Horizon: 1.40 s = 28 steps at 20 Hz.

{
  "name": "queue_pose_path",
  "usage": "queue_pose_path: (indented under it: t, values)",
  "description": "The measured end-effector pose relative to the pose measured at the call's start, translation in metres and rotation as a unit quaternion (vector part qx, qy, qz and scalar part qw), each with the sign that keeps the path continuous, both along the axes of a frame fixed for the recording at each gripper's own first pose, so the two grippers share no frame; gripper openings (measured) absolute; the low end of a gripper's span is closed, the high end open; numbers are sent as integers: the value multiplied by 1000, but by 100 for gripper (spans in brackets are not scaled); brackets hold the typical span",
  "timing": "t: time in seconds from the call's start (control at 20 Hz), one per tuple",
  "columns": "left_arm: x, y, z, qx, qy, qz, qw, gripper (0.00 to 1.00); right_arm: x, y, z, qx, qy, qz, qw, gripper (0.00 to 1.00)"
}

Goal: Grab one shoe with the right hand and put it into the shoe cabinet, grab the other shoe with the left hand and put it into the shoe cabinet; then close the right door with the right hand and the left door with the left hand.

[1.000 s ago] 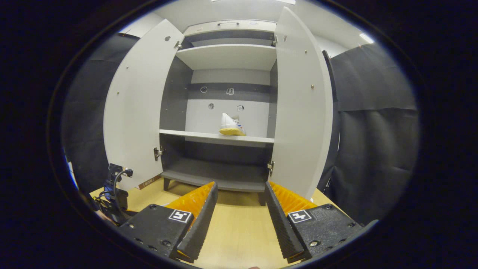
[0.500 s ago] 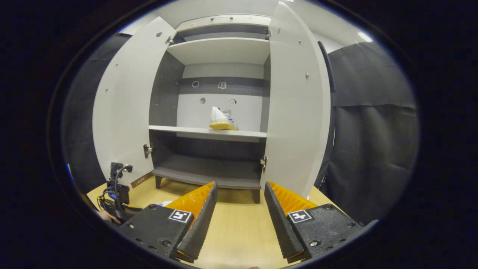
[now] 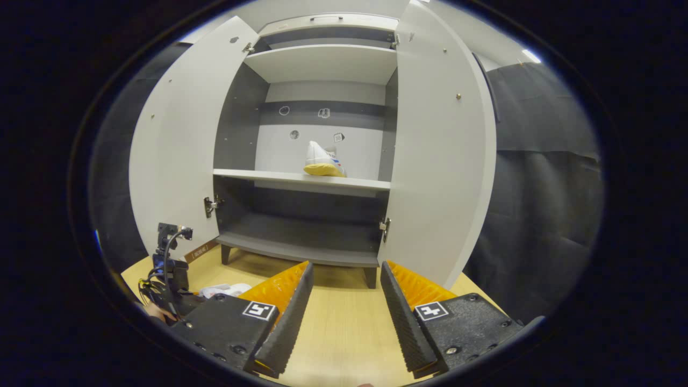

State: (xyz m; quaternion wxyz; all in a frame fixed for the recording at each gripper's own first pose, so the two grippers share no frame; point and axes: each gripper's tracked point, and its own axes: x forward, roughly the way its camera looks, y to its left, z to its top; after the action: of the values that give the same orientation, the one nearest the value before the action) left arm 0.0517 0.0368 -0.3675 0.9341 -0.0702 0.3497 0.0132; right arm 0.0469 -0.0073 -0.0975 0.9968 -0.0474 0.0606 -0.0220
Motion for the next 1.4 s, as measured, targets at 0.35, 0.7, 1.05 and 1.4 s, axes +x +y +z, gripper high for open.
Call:
queue_pose_path:
  t: [0.35, 0.7, 1.05, 1.4]
  values:
    - [-23, 29, 72, 0, -41, 18, 999, 1, 3, 7, -4, -6, 4, 7, 1000, 80]
    - [-43, 65, 271, -8, -182, 21, 983, 0, 6, 25, -7, -3, 5, 28, 1000, 80]
    - [19, 76, 383, -3, -256, 3, 967, 0, 3, 37, -1, -13, -7, 43, 999, 80]
    - [140, 70, 399, -9, -208, 11, 978, 0, -2, 20, 4, -10, -17, 22, 1000, 80]
